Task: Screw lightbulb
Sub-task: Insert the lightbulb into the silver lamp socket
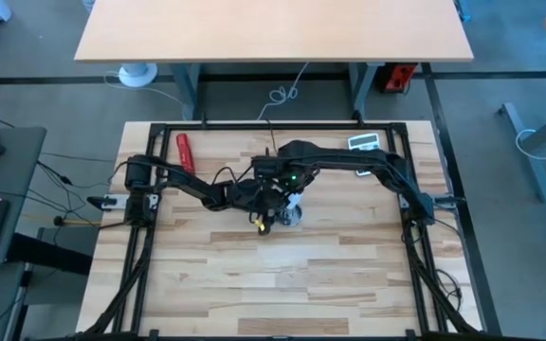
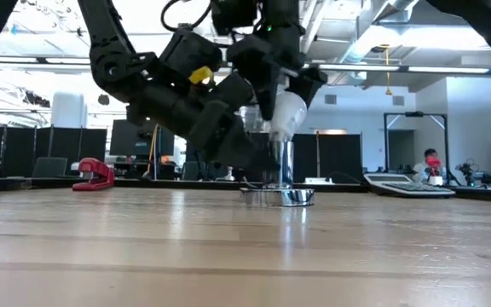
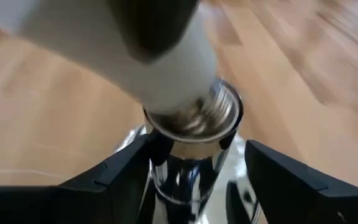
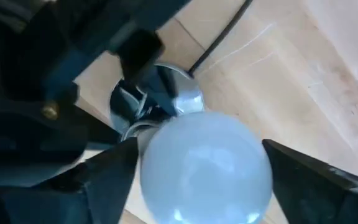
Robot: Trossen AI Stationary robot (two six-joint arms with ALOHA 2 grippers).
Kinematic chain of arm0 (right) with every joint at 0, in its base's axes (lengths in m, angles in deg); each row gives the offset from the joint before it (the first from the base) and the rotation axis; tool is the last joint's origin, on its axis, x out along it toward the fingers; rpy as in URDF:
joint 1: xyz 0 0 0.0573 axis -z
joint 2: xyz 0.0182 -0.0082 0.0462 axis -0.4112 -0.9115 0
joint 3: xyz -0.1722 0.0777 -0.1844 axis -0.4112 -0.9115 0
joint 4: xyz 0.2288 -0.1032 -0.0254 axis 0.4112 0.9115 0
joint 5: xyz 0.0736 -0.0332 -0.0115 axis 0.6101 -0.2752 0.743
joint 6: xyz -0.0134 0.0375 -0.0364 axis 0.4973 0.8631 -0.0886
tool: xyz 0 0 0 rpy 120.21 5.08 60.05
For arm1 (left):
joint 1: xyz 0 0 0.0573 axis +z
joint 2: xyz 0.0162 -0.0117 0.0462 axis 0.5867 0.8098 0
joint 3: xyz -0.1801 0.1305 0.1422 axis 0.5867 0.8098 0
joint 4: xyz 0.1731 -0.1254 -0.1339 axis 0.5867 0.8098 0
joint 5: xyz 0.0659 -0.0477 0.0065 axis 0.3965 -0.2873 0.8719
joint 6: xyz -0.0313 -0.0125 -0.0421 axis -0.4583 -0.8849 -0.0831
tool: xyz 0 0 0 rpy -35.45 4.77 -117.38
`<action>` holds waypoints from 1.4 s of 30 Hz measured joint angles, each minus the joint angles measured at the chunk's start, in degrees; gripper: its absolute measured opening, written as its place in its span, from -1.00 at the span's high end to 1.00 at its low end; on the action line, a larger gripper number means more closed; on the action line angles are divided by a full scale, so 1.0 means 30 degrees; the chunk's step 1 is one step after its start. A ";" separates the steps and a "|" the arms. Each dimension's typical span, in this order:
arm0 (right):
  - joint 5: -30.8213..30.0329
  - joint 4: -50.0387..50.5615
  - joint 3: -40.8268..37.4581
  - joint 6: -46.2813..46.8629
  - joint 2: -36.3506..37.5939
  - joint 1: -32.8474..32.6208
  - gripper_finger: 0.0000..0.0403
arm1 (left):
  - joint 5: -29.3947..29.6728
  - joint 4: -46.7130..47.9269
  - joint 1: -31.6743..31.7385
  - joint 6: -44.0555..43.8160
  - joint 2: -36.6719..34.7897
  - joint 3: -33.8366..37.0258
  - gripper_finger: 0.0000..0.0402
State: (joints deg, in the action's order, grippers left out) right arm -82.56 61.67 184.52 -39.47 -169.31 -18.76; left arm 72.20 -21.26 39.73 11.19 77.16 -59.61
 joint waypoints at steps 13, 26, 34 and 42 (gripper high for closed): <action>-0.0150 0.0124 0.0127 -0.0044 0.0307 0.0067 -0.87 | 0.0174 0.0125 0.0230 0.0144 -0.0284 -0.0054 -0.28; -0.0582 0.0307 0.0467 -0.0219 0.0678 -0.0233 -0.87 | 0.0421 -0.0045 0.0252 0.0123 -0.0313 -0.0076 -0.28; -0.4625 0.0785 0.1695 -0.0210 0.0945 -0.1478 -0.87 | 0.0486 -0.0094 0.0252 0.0228 -0.0339 -0.0095 -0.28; -0.9589 0.1723 0.1759 0.1306 0.3026 -0.3360 -0.83 | 0.0589 0.0074 0.0259 0.0166 -0.0342 -0.0112 -0.28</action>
State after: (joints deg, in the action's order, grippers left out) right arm -111.33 66.84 189.80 -35.55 -160.23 -28.84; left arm 73.96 -21.03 40.50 11.68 76.13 -59.94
